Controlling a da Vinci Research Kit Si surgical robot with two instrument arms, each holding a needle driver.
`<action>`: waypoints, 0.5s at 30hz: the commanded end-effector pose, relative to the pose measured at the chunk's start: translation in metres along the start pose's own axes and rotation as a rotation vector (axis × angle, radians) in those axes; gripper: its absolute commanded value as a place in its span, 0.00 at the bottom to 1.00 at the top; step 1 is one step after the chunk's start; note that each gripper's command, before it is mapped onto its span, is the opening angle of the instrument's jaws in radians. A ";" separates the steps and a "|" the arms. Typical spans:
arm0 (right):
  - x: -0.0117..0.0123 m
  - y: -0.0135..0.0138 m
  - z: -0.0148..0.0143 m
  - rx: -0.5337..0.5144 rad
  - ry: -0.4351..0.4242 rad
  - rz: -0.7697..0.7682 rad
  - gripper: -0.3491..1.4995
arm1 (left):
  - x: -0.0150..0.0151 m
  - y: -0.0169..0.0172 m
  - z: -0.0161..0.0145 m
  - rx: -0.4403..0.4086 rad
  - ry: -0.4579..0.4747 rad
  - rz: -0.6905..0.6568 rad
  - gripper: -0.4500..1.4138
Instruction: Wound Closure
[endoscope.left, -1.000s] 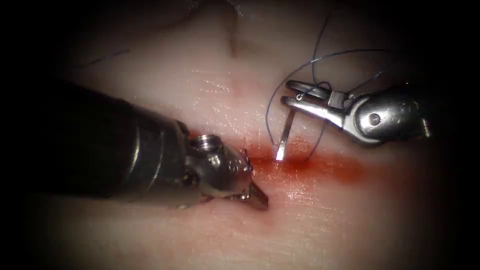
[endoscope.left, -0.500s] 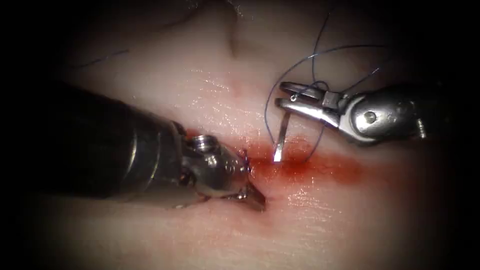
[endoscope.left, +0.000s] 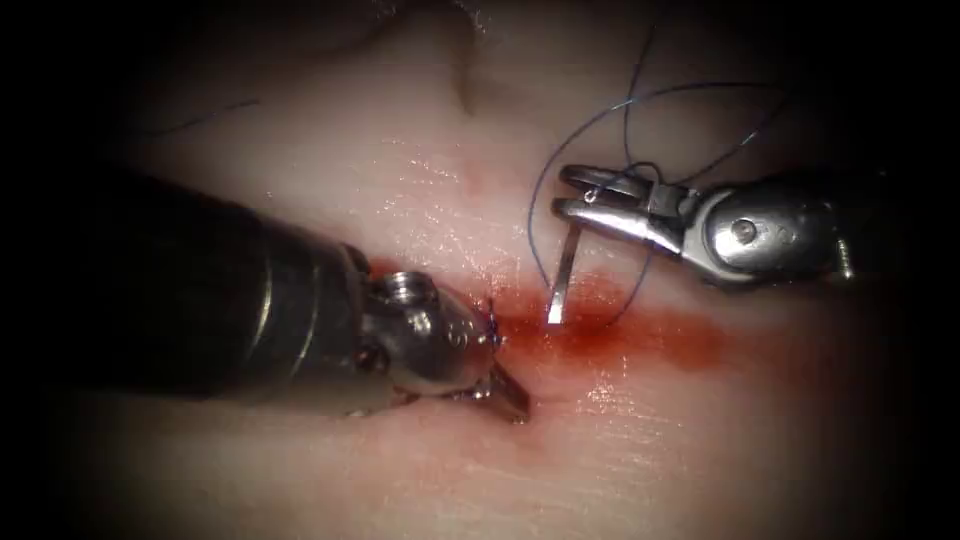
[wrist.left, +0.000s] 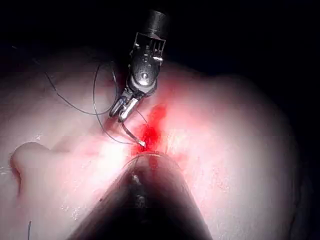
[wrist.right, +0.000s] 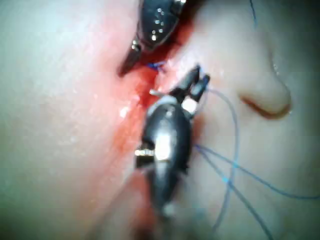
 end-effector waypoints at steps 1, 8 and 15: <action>-0.0004 -0.0006 0.0005 0.003 0.000 0.007 0.00 | 0.0000 0.0001 0.0011 -0.005 -0.002 0.001 0.13; -0.0002 -0.0009 0.0005 0.002 0.003 0.044 0.00 | -0.0005 -0.0004 0.0016 -0.003 -0.003 -0.007 0.13; 0.0001 -0.0008 0.0005 0.003 0.007 0.065 0.00 | -0.0006 -0.0005 0.0021 -0.007 -0.006 -0.006 0.13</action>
